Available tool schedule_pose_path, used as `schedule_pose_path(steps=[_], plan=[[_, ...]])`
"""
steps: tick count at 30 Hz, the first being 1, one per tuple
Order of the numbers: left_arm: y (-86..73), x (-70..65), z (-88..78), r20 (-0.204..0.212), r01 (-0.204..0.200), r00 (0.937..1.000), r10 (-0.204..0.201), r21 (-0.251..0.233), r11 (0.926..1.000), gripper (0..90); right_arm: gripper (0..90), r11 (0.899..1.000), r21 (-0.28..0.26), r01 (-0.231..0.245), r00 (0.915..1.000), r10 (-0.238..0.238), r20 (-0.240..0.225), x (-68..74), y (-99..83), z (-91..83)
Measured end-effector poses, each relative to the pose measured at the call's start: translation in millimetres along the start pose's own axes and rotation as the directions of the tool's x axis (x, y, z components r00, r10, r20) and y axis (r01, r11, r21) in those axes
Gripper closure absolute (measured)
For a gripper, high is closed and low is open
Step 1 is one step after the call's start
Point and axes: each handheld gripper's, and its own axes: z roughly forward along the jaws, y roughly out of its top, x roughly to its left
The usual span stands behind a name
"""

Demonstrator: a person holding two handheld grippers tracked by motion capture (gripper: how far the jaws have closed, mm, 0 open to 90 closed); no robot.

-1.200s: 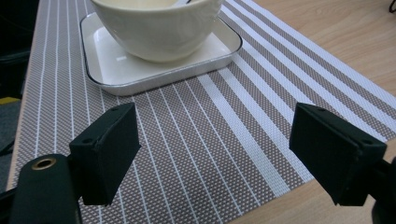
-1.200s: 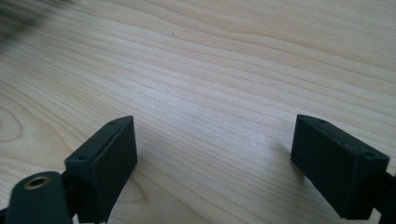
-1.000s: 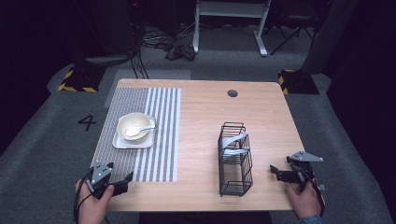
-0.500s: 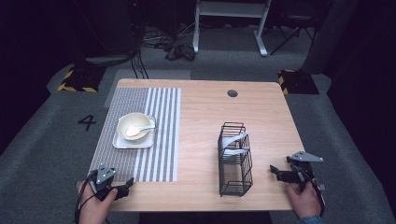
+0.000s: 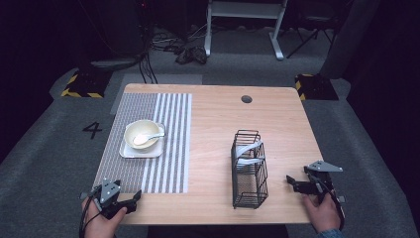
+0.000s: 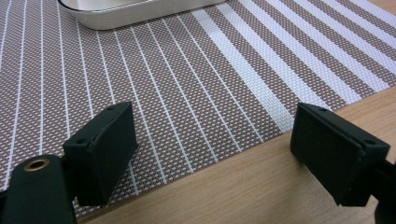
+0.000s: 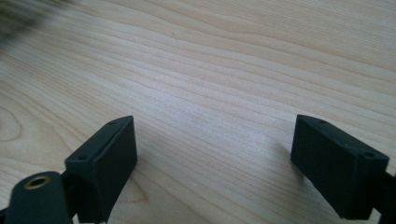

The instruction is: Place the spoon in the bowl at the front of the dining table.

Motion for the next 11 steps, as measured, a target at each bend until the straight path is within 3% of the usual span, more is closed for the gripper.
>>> schedule_pose_path(steps=[11], plan=[[-0.1,0.2,-0.1,0.001,0.002,1.0,-0.002,-0.001,1.0,14.4,14.6,1.0,0.001,-0.002,1.0,0.002,0.0,0.0,-0.1,-0.1]])
